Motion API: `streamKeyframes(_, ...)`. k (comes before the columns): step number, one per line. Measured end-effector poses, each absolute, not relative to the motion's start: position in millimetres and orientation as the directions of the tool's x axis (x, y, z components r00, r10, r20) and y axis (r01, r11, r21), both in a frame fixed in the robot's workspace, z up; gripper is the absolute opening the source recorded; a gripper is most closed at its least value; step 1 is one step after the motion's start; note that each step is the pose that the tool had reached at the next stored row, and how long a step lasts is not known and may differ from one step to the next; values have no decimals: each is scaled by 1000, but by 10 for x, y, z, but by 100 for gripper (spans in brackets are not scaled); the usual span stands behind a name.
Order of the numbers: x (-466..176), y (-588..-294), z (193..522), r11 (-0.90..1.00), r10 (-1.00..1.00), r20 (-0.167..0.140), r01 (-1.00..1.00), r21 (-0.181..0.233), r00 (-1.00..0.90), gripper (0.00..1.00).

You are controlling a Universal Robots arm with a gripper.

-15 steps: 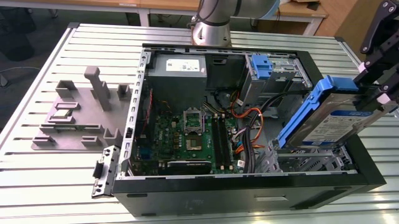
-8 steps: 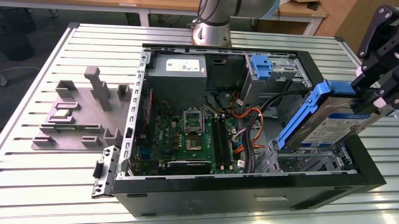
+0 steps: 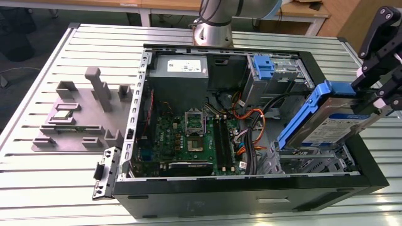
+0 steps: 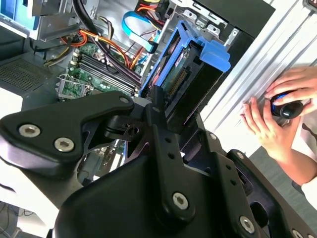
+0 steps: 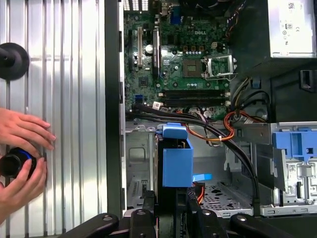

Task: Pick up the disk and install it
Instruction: 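Pick up the disk, then insert the disk into the insertion slot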

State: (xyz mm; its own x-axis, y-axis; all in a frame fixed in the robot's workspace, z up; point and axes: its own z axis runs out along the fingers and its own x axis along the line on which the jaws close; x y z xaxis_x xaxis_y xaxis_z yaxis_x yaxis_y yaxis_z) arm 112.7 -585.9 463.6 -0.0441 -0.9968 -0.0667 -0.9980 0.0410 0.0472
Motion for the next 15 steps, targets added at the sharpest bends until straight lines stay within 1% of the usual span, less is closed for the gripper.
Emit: streamKeyframes(15,1133,-5851,4560,29,-997,-67,-998,47,-32,35)
